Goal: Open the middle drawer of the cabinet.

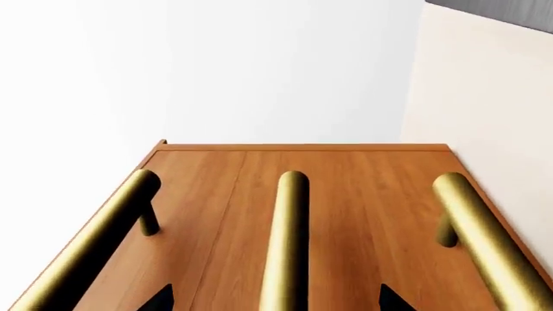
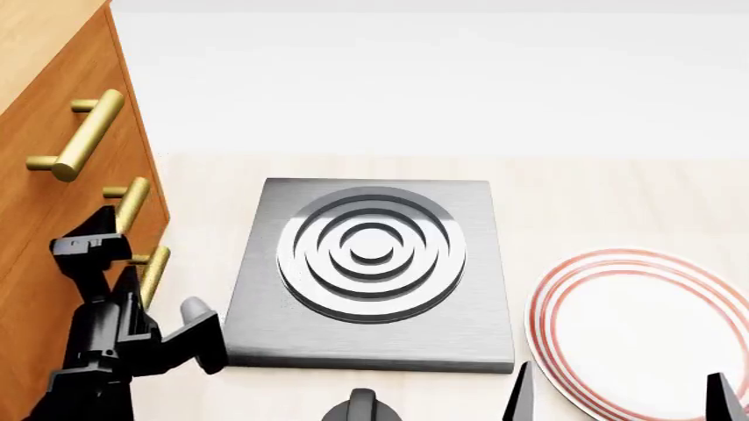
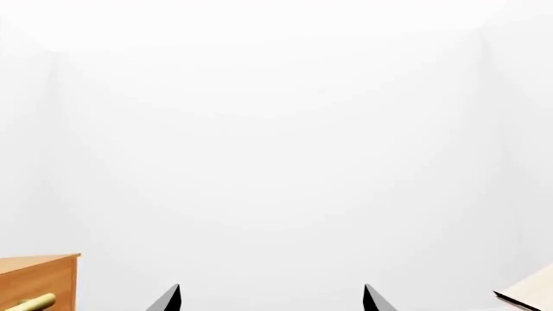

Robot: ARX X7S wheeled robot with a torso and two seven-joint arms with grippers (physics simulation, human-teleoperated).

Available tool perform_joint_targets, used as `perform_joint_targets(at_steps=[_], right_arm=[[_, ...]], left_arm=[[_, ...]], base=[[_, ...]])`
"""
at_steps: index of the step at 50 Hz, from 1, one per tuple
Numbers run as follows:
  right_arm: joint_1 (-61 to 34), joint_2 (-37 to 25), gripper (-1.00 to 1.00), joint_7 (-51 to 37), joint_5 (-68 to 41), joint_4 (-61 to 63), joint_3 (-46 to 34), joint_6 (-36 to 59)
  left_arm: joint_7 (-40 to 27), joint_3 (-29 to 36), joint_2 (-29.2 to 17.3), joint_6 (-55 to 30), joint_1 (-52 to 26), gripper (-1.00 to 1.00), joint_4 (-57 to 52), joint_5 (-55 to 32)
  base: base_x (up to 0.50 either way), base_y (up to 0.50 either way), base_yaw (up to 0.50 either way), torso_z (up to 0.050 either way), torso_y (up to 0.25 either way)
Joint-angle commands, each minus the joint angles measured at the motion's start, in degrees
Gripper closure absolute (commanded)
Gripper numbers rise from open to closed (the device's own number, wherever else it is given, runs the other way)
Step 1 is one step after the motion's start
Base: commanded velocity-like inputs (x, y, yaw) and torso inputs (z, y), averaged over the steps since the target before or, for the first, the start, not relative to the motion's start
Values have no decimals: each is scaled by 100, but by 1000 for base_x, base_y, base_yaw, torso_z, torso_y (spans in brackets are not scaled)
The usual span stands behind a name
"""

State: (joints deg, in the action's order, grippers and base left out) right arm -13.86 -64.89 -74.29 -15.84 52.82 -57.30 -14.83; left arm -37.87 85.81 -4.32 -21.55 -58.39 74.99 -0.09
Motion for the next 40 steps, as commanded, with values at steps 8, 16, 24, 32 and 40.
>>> perform_joint_targets(at_steps=[8, 16, 24, 32, 40], right_arm=[[27, 13, -100, 23, -5, -7, 28, 3], [32, 25, -100, 26, -3, 2, 40, 31], [32, 47, -100, 48, -1, 4, 46, 64], [38, 59, -100, 60, 3, -3, 56, 67], [54, 48, -100, 56, 0, -5, 77, 50]], left_arm=[[-61, -71, -61, 6, 24, -100, 0, 7], [-63, -41, -94, -27, 49, -100, 0, 23], [-78, -65, -138, -34, 64, -100, 0, 5], [-150, -74, -136, -18, 72, 100, 0, 15], [-195, -51, -126, -102, 67, 100, 0, 19]], base=[[0, 0, 0, 0, 0], [0, 0, 0, 0, 0], [0, 0, 0, 0, 0], [0, 0, 0, 0, 0], [0, 0, 0, 0, 0]])
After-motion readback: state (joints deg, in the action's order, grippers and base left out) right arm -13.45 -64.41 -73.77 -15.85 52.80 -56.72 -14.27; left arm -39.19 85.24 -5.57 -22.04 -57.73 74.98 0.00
